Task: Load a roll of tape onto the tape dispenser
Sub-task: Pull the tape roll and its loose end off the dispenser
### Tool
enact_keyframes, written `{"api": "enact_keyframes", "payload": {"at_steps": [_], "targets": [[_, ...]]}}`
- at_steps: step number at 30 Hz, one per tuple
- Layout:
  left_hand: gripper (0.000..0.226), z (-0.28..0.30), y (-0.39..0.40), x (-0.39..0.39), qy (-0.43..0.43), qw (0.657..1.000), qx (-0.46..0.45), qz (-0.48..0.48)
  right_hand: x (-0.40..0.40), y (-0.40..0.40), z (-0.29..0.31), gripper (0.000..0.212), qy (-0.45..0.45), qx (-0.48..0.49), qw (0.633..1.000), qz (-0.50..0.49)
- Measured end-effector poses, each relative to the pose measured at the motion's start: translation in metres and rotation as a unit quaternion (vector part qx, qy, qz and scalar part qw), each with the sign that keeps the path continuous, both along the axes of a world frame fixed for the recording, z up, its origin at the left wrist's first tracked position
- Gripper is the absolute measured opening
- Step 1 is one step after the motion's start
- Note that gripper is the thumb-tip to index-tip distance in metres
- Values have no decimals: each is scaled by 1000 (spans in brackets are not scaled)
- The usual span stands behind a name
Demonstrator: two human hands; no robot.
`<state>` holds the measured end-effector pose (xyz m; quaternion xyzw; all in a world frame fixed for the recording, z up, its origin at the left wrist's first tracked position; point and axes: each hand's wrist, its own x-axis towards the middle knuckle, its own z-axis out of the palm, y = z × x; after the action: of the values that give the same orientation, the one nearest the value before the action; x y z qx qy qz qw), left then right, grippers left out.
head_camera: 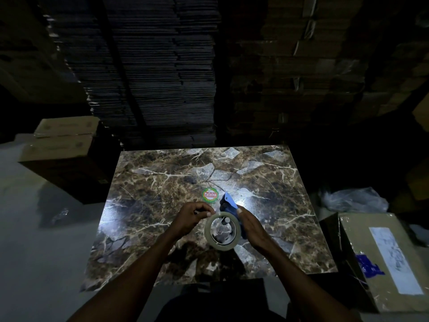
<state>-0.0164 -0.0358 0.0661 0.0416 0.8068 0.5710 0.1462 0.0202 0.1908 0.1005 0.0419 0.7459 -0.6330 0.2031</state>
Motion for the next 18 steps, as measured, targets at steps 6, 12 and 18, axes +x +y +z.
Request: {"api": "enact_keyframes", "payload": {"at_steps": [6,12,18], "targets": [[17,-2,4,2,25,998,1,64,-2,-4,-2,38,22,18,999,32],[30,-5,-6,1,46,989,-29,138,0,2,-10,40,32,29,999,25],[16,-7,-4,-2,63,983,-47,169,10,2,-7,40,14,39,999,32]]}}
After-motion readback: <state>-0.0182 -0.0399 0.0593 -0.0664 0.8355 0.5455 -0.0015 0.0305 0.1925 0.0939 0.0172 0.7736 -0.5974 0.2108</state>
